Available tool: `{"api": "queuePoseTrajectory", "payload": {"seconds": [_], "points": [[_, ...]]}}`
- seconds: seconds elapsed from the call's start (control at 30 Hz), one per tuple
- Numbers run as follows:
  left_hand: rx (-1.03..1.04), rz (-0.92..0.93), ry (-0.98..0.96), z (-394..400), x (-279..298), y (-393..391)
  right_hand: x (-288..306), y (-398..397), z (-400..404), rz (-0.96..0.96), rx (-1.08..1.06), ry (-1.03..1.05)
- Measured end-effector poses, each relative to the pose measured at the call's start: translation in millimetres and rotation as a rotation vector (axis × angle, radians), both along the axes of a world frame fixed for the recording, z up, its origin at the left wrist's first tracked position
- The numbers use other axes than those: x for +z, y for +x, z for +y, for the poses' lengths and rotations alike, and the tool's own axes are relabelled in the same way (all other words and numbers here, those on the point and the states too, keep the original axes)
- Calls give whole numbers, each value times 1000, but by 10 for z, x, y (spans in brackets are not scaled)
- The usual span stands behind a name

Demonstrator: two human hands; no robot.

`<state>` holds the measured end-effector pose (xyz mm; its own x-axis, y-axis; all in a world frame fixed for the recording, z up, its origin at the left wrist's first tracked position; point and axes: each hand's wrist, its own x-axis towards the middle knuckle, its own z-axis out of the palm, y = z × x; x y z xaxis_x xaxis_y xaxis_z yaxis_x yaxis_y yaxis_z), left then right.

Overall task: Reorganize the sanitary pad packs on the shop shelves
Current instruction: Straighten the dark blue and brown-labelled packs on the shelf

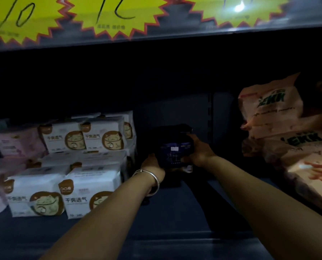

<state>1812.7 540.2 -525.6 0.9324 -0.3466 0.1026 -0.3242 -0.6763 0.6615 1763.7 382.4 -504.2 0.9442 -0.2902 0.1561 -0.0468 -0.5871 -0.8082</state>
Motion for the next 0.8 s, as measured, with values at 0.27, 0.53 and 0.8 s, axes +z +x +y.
{"api": "queuePoseTrajectory", "payload": {"seconds": [0.27,0.53,0.8], "points": [[-31,-100,114,151,80,-375,-44,-305,154,24,-141,-207],[-171,-416,190,436,44,-1478,-197,-1564,604,-85,-69,-723],[-190,-418,287,713,-918,-2592,-1364,-2867,778,-119,-34,-794]]}}
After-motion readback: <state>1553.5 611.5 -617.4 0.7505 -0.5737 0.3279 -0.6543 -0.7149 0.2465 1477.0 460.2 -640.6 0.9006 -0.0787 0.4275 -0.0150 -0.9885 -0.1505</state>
